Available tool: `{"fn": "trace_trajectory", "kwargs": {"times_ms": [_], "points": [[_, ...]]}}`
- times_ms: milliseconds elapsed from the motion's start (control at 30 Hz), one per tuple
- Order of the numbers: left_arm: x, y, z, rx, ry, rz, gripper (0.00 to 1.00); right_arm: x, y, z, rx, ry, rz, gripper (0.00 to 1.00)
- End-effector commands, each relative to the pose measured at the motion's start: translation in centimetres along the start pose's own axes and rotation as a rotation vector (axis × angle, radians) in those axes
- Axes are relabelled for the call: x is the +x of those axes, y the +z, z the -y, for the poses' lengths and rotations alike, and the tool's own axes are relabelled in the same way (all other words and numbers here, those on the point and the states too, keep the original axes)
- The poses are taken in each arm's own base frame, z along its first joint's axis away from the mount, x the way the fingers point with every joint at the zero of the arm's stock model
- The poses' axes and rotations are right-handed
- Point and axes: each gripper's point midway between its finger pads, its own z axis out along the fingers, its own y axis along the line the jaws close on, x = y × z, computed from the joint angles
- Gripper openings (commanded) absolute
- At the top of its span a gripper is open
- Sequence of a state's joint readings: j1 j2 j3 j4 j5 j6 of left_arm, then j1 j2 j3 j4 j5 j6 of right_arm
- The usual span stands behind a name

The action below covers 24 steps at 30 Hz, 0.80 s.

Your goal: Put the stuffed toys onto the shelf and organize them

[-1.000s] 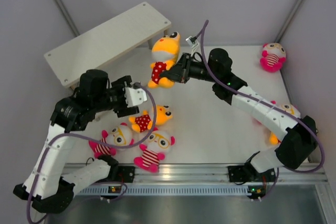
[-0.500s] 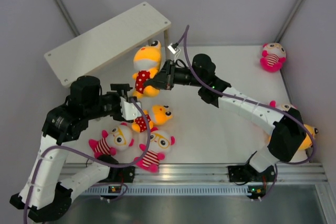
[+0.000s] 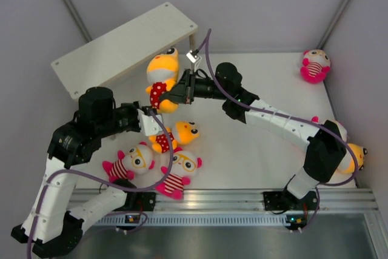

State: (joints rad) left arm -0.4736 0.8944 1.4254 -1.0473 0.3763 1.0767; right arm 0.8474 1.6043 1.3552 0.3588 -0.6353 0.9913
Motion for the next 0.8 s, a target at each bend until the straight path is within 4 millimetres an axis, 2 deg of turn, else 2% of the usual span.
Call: {"fn": "trace_trajectory", "kwargs": {"times_ms": [0,67,100,133,167,233,267,333,367,400,433,500,533,567,633,667,700,733,767], "points": [[-1.4,-0.1,-2.2,-0.079,0.033,0.046,0.00,-1.1,0.7,-4.5,-0.136,-0.063,0.026,0.00],[-1.1,-0.2,-3.1,-0.128,-0.006,0.027,0.00,-1.0,0.6,-4.8,-0.141,-0.070,0.017,0.04],[-1.2,-0.5,-4.8,-0.202,-0.009,0.019,0.00,-1.4,0.4,-5.1,-0.138,-0.092,0.022,0.11],[-1.6,-1.0,-6.0,-0.254,-0.015,0.024,0.00,-1.6,0.2,-4.9,-0.120,-0.099,0.024,0.25],[-1.9,-1.4,-7.0,-0.295,-0.039,0.029,0.00,-1.5,0.0,-4.1,-0.077,-0.088,0.016,0.50],[-2.9,-2.8,-10.2,-0.412,-0.046,0.028,0.00,-3.1,-1.8,-3.5,-0.016,-0.119,0.081,0.62],[-3.2,-3.2,-11.2,-0.446,-0.054,0.030,0.00,-3.7,-2.6,-3.4,0.001,-0.127,0.108,0.77],[-3.6,-4.4,-14.3,-0.565,-0.048,0.017,0.00,-5.3,-5.3,-3.1,0.052,-0.157,0.185,0.80],[-3.8,-4.9,-15.6,-0.620,-0.024,0.010,0.00,-6.0,-6.8,-4.3,0.057,-0.202,0.219,0.83],[-3.9,-5.1,-16.8,-0.669,-0.007,0.004,0.00,-6.5,-7.9,-3.1,0.125,-0.197,0.240,0.84],[-4.5,-7.1,-19.4,-0.810,0.006,0.003,0.00,-6.8,-8.6,-3.0,0.154,-0.215,0.252,0.85],[-4.7,-7.6,-21.5,-0.889,0.047,-0.021,0.00,-7.2,-10.4,-3.5,0.215,-0.266,0.279,0.86],[-5.4,-9.1,-22.6,-0.944,0.057,-0.020,0.00,-7.2,-10.9,-3.7,0.227,-0.280,0.281,0.86],[-4.6,-8.7,-23.5,-0.961,0.046,-0.076,0.00,-7.2,-11.6,-4.5,0.228,-0.311,0.289,0.87],[-4.3,-10.0,-24.8,-1.014,0.022,-0.133,0.00,-7.1,-12.6,-4.4,0.256,-0.313,0.290,0.87],[-2.6,-9.9,-24.6,-1.014,-0.005,-0.226,0.00,-7.5,-13.4,-5.3,0.253,-0.343,0.311,0.87],[-1.0,-8.4,-24.6,-0.981,-0.023,-0.302,0.00,-7.4,-14.1,-4.7,0.289,-0.333,0.311,0.87],[0.0,-8.4,-24.7,-0.979,-0.047,-0.359,0.00,-7.9,-14.9,-4.4,0.319,-0.338,0.330,0.87],[3.2,-5.7,-23.1,-0.863,-0.096,-0.491,0.00,-7.8,-15.8,-4.5,0.346,-0.353,0.334,0.87]]}}
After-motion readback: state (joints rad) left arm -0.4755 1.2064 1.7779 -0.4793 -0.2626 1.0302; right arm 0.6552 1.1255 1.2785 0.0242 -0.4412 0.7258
